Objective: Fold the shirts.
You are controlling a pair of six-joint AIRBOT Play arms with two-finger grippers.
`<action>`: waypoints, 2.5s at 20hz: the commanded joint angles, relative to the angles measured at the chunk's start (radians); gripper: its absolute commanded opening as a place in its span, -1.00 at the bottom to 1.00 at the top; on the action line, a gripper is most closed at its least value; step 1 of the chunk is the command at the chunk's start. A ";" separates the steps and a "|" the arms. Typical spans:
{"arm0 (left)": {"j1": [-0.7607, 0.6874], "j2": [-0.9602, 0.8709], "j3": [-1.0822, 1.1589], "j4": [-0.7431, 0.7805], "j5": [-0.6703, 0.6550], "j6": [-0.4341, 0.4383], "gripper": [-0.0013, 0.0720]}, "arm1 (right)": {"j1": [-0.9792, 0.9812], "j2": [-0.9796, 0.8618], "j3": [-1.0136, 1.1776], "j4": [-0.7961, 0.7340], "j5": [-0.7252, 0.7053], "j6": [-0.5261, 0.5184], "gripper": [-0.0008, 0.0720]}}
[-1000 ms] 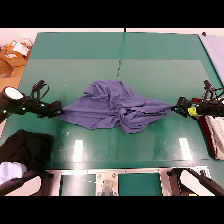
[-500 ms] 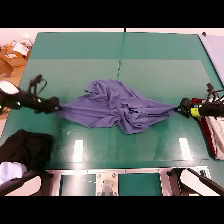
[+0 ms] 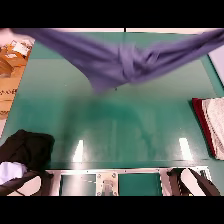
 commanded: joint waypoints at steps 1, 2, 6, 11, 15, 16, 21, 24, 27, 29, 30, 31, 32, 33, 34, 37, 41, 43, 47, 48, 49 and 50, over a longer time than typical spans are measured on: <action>0.001 0.097 0.158 -0.007 0.062 0.012 -0.91 | -0.035 0.092 0.140 0.016 -0.008 0.018 -0.93; 0.001 0.138 0.122 0.006 0.065 0.021 -0.91 | -0.035 0.113 0.136 -0.014 -0.003 0.030 -0.93; 0.001 0.247 -0.084 0.120 0.010 0.038 -0.91 | -0.034 0.166 0.023 -0.182 0.031 0.055 -0.93; 0.001 0.247 -0.502 0.024 0.065 0.057 -0.91 | 0.017 0.165 -0.419 -0.156 -0.055 -0.012 -0.93; 0.001 0.246 -0.921 -0.228 0.266 0.217 -0.91 | 0.095 0.023 -0.638 -0.111 -0.209 -0.148 -0.93; -0.003 0.246 -1.014 -0.265 0.279 0.234 -0.91 | 0.097 -0.033 -0.665 -0.112 -0.209 -0.165 -0.93; -0.136 0.246 -1.456 -0.290 0.476 0.256 -0.91 | 0.096 -0.274 -0.713 -0.123 -0.212 -0.198 -0.38; -0.207 0.246 -1.578 -0.316 0.612 0.255 -0.91 | 0.073 -0.304 -0.640 -0.138 -0.147 -0.175 0.30; -0.210 0.246 -1.580 -0.315 0.631 0.256 -0.91 | 0.101 -0.278 -0.592 -0.125 -0.010 -0.079 0.30; -0.210 0.246 -1.580 -0.315 0.654 0.258 -0.91 | 0.226 -0.281 -0.611 -0.126 -0.048 -0.017 0.31; -0.210 0.246 -1.580 -0.315 0.661 0.259 -0.91 | 0.316 -0.294 -0.623 -0.124 -0.115 -0.004 0.32; -0.210 0.246 -1.580 -0.315 0.661 0.259 -0.91 | 0.406 -0.319 -0.624 -0.120 -0.203 -0.004 0.42; -0.210 0.246 -1.580 -0.316 0.659 0.259 -0.91 | 0.495 -0.352 -0.624 -0.102 -0.318 -0.004 0.43; -0.210 0.246 -1.580 -0.316 0.652 0.259 -0.91 | 0.563 -0.389 -0.619 -0.094 -0.416 -0.005 0.43; -0.210 0.246 -1.580 -0.315 0.643 0.259 -0.91 | 0.618 -0.437 -0.599 -0.098 -0.479 -0.015 0.43; -0.210 0.246 -1.580 -0.315 0.615 0.274 -0.91 | 0.700 -0.549 -0.514 -0.163 -0.496 -0.109 0.41; -0.210 0.246 -1.580 -0.315 0.615 0.274 -0.91 | 0.734 -0.654 -0.449 -0.159 -0.446 0.134 0.41; -0.210 0.246 -1.580 -0.315 0.615 0.275 -0.91 | 0.740 -0.691 -0.427 -0.140 -0.452 0.159 0.41; -0.210 0.246 -1.580 -0.315 0.612 0.275 -0.91 | 0.733 -0.748 -0.362 -0.112 -0.456 0.148 -0.57; -0.210 0.246 -1.580 -0.315 0.606 0.275 -0.91 | 0.723 -0.748 -0.349 -0.116 -0.454 0.123 -0.88; -0.210 0.246 -1.580 -0.314 0.600 0.275 -0.91 | 0.708 -0.748 -0.333 -0.128 -0.437 0.106 -0.93; -0.210 0.246 -1.580 -0.306 0.599 0.275 -0.91 | 0.690 -0.745 -0.321 -0.148 -0.406 0.095 -0.93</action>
